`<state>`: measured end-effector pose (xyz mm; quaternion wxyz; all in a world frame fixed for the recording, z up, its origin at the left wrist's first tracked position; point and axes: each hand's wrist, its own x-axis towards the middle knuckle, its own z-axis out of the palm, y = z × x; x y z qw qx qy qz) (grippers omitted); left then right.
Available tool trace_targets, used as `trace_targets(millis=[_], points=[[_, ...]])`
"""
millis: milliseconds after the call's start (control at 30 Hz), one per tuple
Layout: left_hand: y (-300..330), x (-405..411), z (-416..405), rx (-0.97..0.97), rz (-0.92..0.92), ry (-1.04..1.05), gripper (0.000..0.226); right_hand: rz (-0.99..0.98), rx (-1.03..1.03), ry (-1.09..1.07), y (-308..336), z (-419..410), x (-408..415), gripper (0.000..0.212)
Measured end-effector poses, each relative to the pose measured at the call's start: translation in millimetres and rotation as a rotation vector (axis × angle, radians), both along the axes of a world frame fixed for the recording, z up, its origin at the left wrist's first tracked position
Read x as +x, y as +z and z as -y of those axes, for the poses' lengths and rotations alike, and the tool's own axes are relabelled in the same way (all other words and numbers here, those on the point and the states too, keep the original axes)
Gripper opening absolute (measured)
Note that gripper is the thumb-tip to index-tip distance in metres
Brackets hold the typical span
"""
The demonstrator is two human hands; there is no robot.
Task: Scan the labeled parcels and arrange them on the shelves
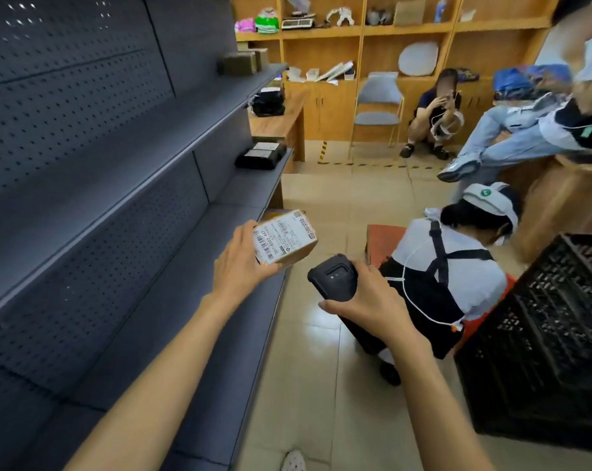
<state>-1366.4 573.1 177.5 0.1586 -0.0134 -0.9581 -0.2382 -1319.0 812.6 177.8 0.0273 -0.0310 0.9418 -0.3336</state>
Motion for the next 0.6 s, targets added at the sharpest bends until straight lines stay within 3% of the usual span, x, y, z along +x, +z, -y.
trace_targets(millis=[400,600], points=[[-2,-347,1,0.021,-0.020,-0.038,0.090,-0.004,0.034,-0.087,-1,7,-327,0.080],[-13,-482,0,0.033,-0.007,-0.027,0.086,0.039,0.026,-0.110,-6,10,-460,0.081]])
